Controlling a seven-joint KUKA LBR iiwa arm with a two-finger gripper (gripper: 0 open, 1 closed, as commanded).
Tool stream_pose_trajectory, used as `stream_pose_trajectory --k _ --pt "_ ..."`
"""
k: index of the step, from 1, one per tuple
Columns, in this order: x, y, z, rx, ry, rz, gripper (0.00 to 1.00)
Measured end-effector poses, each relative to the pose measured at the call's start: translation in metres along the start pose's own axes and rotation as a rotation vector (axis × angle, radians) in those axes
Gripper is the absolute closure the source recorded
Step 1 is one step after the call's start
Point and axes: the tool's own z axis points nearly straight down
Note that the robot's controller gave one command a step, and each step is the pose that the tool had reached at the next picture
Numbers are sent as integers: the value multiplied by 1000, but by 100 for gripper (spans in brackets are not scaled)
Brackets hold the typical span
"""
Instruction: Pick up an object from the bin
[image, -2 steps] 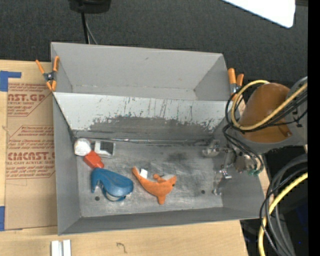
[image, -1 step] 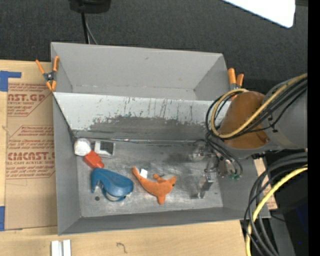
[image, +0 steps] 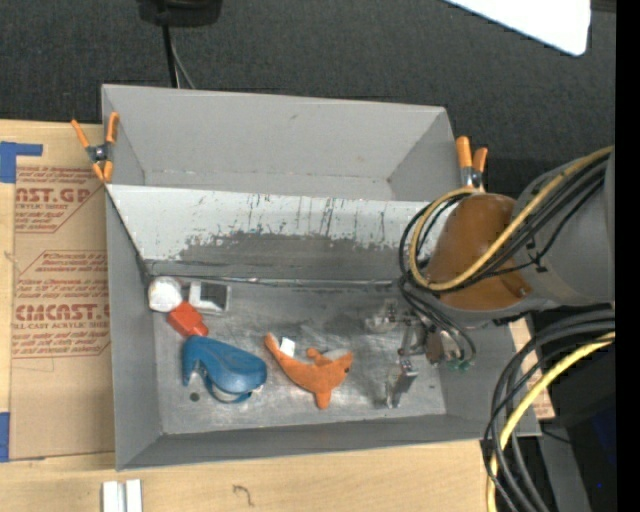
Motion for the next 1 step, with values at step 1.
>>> stream_pose_trajectory --k 1 --pt "1 36 5 -1 0 -164 0"
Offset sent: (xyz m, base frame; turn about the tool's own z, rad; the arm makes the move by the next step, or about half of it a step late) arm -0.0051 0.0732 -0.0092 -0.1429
